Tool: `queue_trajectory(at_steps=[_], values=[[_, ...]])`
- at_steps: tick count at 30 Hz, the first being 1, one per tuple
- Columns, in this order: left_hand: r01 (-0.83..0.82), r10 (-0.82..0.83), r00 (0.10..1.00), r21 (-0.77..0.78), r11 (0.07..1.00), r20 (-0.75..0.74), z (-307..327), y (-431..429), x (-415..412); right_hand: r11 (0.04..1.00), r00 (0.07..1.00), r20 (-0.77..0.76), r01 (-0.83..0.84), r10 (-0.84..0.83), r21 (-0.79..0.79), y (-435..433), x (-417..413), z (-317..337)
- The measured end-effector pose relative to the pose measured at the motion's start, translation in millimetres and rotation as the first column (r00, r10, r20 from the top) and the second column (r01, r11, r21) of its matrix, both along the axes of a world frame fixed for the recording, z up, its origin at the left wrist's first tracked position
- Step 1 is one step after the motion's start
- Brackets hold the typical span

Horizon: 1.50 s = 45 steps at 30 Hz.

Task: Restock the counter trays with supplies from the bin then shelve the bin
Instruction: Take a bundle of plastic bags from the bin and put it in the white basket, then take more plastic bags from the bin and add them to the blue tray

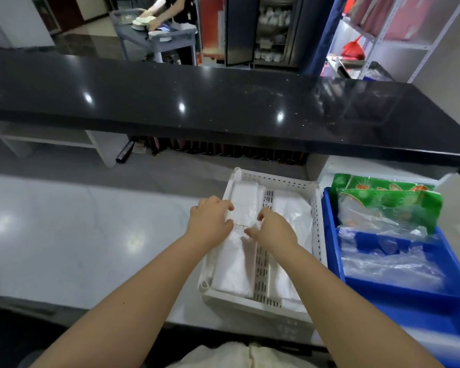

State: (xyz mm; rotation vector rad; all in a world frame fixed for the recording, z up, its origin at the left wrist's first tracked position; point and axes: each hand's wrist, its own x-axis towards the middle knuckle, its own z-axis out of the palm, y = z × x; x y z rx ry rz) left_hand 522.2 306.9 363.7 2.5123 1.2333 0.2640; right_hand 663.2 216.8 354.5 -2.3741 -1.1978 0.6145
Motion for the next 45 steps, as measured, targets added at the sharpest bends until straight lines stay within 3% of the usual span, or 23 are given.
queue_trajectory(at_steps=[5, 11, 18, 22, 27, 34, 39, 45], values=[[-0.099, 0.107, 0.993, 0.18, 0.979, -0.039, 9, -19, -24, 0.952, 0.935, 0.242, -0.289, 0.259, 0.098, -2, -15, 25], [-0.372, 0.39, 0.92, 0.23, 0.899, -0.035, 8, -58, -100, 0.804, 0.766, 0.411, -0.582, 0.493, 0.121, -5, -69, 33], [-0.689, 0.703, 0.71, 0.182, 0.702, -0.025, 8, -123, -222, 0.499, 0.502, 0.457, -0.855, 0.734, 0.139, -14, -186, 34], [-0.753, 0.778, 0.624, 0.206, 0.625, -0.079, 0, -166, -294, 0.307, 0.326, 0.456, -0.944, 0.828, 0.116, -28, -263, 32], [-0.837, 0.858, 0.492, 0.189, 0.513, -0.148, -22, -219, -386, 0.141, 0.141, 0.485, -0.989, 0.863, 0.038, -49, -362, 12], [-0.928, 0.899, 0.358, 0.01, 0.372, -0.251, -102, -315, -500, 0.001, -0.038, 0.275, -0.99, 0.961, -0.14, -97, -499, -67], [-0.93, 0.882, 0.368, -0.129, 0.345, -0.293, -149, -345, -530, -0.019, -0.052, 0.098, -0.948, 0.994, -0.317, -115, -523, -127], [-0.904, 0.846, 0.403, -0.294, 0.31, -0.349, -200, -350, -532, -0.096, -0.11, 0.005, -0.885, 0.994, -0.456, -120, -527, -182]])
